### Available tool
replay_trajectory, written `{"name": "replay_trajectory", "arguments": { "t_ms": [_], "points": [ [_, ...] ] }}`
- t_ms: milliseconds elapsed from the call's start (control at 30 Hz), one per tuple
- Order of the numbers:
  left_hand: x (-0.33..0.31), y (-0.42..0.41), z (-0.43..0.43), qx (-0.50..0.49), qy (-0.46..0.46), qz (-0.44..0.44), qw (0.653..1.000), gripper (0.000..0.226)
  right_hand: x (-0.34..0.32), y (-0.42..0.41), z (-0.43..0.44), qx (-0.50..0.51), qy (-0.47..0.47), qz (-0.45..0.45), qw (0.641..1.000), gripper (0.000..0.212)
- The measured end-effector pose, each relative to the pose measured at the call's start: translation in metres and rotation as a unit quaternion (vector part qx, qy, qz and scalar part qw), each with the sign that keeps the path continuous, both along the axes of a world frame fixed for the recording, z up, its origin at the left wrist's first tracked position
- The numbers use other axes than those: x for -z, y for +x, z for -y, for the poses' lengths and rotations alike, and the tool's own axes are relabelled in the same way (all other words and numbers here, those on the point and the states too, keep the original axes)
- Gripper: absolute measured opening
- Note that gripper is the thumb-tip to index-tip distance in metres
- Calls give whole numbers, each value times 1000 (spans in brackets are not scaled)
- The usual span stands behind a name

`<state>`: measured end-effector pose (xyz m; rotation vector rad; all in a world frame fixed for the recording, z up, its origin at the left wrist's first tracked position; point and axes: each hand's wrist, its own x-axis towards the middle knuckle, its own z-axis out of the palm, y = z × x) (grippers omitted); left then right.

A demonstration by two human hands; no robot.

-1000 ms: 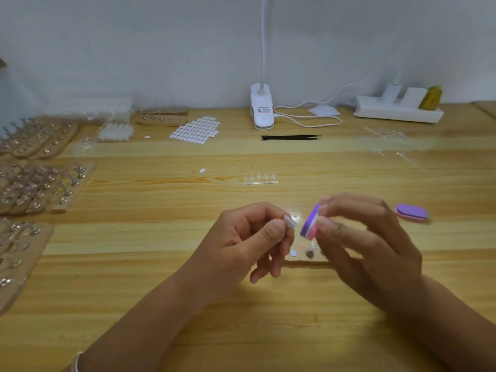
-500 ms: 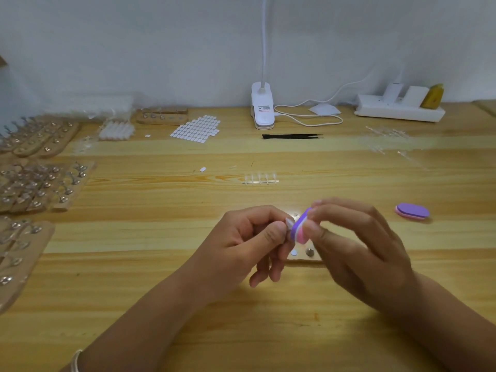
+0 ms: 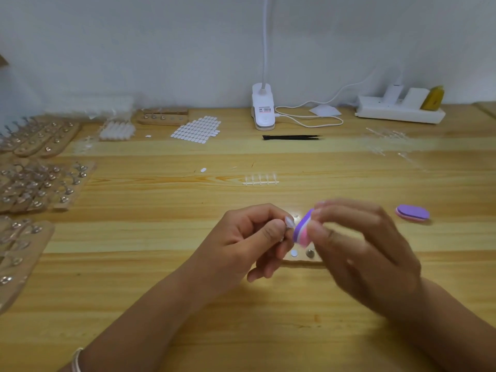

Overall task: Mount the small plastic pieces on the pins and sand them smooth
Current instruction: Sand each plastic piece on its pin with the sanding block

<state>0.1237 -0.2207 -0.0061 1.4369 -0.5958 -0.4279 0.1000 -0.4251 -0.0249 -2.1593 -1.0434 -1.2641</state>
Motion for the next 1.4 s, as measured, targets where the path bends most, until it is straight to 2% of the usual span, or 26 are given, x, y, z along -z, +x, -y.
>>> {"name": "replay_trajectory", "arguments": {
  "t_ms": [67,133,233,333,400,467,567,633,733,833,900,967,1067,1133,1233,1300,1400],
  "points": [
    [1,-1,1,6,14,4,1000,21,4,-5,-6,-26,-31,6,999,26],
    [1,-1,0,12,16,3,1000,22,2,1,3,-5,-53,-4,999,32],
    [-1,0,-1,7,10,-3,1000,19,-2,8,13,45,-29,-15,998,42],
    [0,0,0,5,15,1,1000,20,3,0,-1,7,-8,-6,1000,39],
    [1,-1,1,10,16,3,1000,20,7,-3,-7,-14,-35,3,999,33],
    [-1,-1,0,15,9,2,1000,20,5,2,2,6,-51,-8,999,35],
    [-1,0,-2,14,6,3,1000,19,1,8,11,45,-15,-26,999,43],
    [-1,-1,0,16,11,11,1000,19,2,3,3,21,3,-21,1000,43],
    [0,-2,2,18,13,24,999,20,7,-3,-5,-17,-35,-2,999,35],
    [-1,-2,0,15,5,18,1000,20,1,8,11,40,-35,-23,998,45],
    [-1,-2,-1,15,5,13,1000,20,-1,10,13,65,-1,-27,998,41],
    [0,-2,0,14,14,19,1000,20,1,4,4,36,17,-14,999,36],
    [2,-2,2,22,20,33,999,22,7,-1,-5,-5,-34,4,999,32],
    [2,-2,2,24,12,23,999,22,4,7,7,30,-46,-12,998,39],
    [4,-2,1,16,8,5,1000,22,-1,10,15,69,-1,-29,997,42],
    [4,-1,2,9,18,19,1000,21,0,3,4,38,13,-15,999,38],
    [5,-2,3,13,28,43,999,22,6,-2,-6,-9,-42,-1,999,31]
  ]
}}
